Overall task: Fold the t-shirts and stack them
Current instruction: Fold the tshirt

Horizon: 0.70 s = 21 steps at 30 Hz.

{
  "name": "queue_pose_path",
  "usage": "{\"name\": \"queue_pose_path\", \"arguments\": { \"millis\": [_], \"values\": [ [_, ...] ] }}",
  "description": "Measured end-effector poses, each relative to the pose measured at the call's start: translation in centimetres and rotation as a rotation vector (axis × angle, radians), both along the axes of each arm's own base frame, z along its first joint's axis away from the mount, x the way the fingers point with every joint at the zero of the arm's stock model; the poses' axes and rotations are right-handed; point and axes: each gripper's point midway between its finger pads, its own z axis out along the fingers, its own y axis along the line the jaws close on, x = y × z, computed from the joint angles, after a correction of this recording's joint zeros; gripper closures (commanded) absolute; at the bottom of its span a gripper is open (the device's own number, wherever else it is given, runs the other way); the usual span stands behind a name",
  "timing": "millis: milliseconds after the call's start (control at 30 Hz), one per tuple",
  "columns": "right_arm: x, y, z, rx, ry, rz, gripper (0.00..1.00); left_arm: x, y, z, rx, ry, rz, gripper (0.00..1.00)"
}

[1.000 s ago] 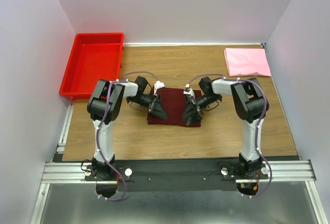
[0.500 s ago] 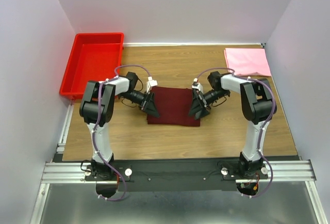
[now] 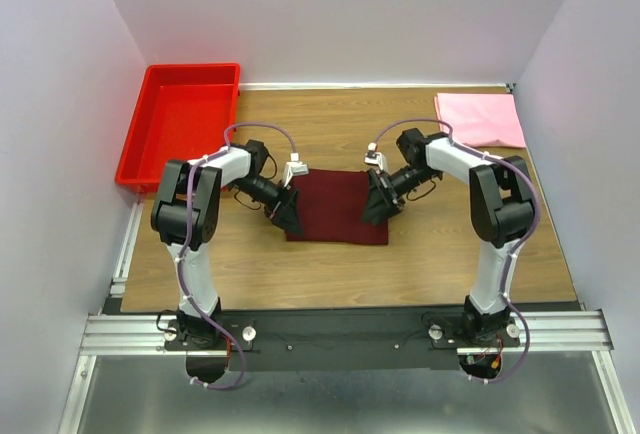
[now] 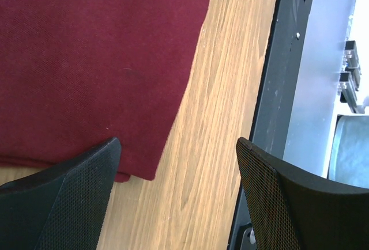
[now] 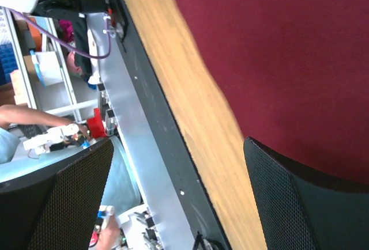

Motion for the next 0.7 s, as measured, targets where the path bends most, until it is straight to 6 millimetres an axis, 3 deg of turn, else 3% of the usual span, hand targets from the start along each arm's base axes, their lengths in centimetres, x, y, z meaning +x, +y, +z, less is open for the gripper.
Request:
{"name": "queue_pose_path", "arguments": {
  "millis": [200,400,600,700],
  "values": [
    [-0.3,-1.1,-3.8,-0.074,0.041,0.020,0.00,0.6,0.2,-0.5,0.007,0.047,0.050,0.11],
    [0.5,-2.0,-3.9,-0.087,0.037,0.000,0.00,3.4,1.7,-0.5,0.059,-0.006,0.117,0.11],
    [2.0,-2.2,-1.7,-0.076,-0.072,0.009,0.00,6.5,2.3,1.9,0.067,-0.176,0.072,0.11],
    [2.7,-2.0,1.2,-0.051,-0.165,0.008,0.00,6.7,1.6,3.8,0.057,-0.229,0.052,0.11]
  ]
}}
